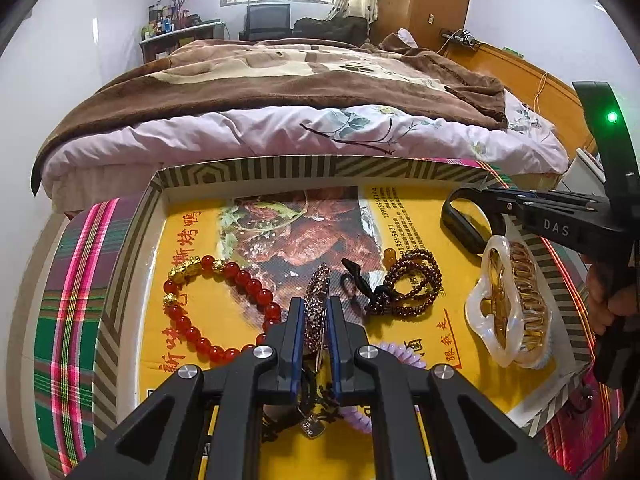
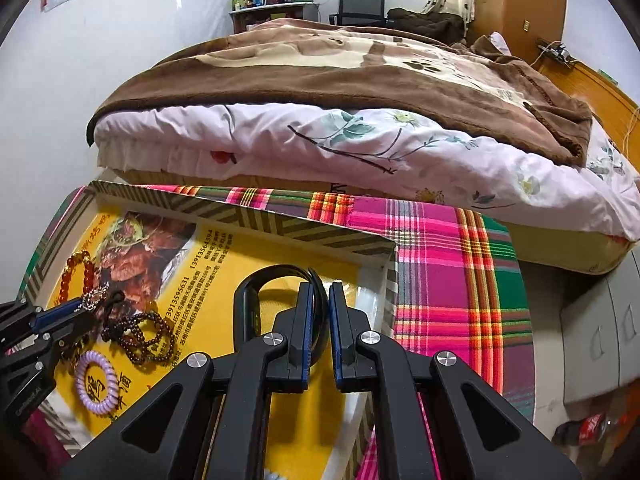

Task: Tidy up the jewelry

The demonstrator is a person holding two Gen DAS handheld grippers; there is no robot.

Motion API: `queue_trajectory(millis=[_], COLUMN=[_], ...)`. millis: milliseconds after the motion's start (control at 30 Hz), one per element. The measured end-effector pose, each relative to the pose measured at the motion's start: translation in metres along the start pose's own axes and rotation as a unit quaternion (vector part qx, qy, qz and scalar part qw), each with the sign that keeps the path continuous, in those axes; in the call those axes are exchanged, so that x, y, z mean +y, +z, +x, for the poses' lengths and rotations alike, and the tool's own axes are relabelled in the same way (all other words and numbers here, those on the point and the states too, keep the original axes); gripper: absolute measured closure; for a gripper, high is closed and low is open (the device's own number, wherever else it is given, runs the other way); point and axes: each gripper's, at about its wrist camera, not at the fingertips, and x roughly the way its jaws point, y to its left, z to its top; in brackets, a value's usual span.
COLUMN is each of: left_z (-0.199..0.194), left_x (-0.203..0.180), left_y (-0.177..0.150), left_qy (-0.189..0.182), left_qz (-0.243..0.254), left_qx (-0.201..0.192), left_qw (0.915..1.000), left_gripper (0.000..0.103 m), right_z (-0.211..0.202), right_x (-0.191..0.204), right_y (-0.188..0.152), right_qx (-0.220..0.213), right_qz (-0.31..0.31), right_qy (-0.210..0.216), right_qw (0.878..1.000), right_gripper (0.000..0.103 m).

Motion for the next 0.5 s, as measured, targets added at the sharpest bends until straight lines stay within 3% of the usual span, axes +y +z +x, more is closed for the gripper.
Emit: queue_trajectory(millis=[133,367,500], left_z=[0.0,-0.011,-0.022], left_x=[0.0,-0.002,-0.005], left_y=[0.0,-0.003,-0.003], left_qy=[0.0,0.0,-0.002], left_qz=[-0.006,-0.011,-0.012], left_qx=[-0.001,-0.009,-0.017], left_qw=[1.0,0.9999,0.9998], left_gripper=[0.09,0.062,0.056], right_z=[0.0,-0.004,-0.014], right_x=[0.0,0.001,0.005], right_y=[0.0,0.0,0.0], right_qx=[0.002,-0.004,-0.016], right_qz=[0.005,0.01,0.009], right_qy=[0.003,0.018,0.02], right_qw=[1.0,1.0,1.0], right_gripper=[0.095,0.086,0.083])
